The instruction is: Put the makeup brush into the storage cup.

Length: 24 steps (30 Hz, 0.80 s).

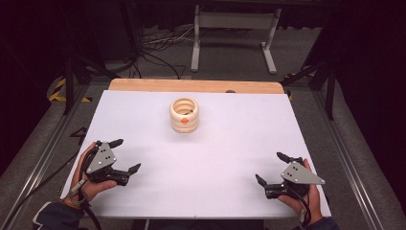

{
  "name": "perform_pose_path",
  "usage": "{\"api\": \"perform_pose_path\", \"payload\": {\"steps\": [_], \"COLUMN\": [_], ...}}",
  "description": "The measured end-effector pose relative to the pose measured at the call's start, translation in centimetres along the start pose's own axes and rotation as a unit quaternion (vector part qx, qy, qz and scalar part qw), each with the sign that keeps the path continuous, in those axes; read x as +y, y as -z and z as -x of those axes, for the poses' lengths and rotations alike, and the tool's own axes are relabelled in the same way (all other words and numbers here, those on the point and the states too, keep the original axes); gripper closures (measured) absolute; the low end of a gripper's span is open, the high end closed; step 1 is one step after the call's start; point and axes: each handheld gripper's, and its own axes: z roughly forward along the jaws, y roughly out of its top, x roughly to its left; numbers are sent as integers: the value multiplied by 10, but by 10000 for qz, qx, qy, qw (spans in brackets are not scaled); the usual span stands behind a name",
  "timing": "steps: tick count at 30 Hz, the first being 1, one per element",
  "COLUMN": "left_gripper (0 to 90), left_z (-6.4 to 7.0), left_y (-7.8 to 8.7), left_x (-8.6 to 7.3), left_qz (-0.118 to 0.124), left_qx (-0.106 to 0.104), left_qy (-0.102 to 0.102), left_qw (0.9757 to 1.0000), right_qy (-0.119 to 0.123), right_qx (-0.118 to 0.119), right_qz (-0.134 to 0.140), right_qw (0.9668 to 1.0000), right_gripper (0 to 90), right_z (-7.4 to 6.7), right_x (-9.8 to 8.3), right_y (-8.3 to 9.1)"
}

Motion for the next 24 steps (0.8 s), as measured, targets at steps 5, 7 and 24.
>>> {"api": "perform_pose_path", "payload": {"steps": [5,7,24], "left_gripper": [45,45,46], "left_z": [-1,-1,5], "left_y": [5,7,20], "left_x": [-10,-14,-42], "left_qz": [-48,-91,-110], "left_qx": [-3,-4,-93], "left_qy": [73,113,507], "left_qw": [10000,9999,9986], "right_qy": [17,12,25], "right_qx": [10,13,30], "right_qz": [-35,-23,-97], "right_qw": [10000,10000,9999], "right_gripper": [20,20,20], "right_z": [0,0,0], "right_x": [-1,0,-4], "right_y": [-1,-1,-2]}}
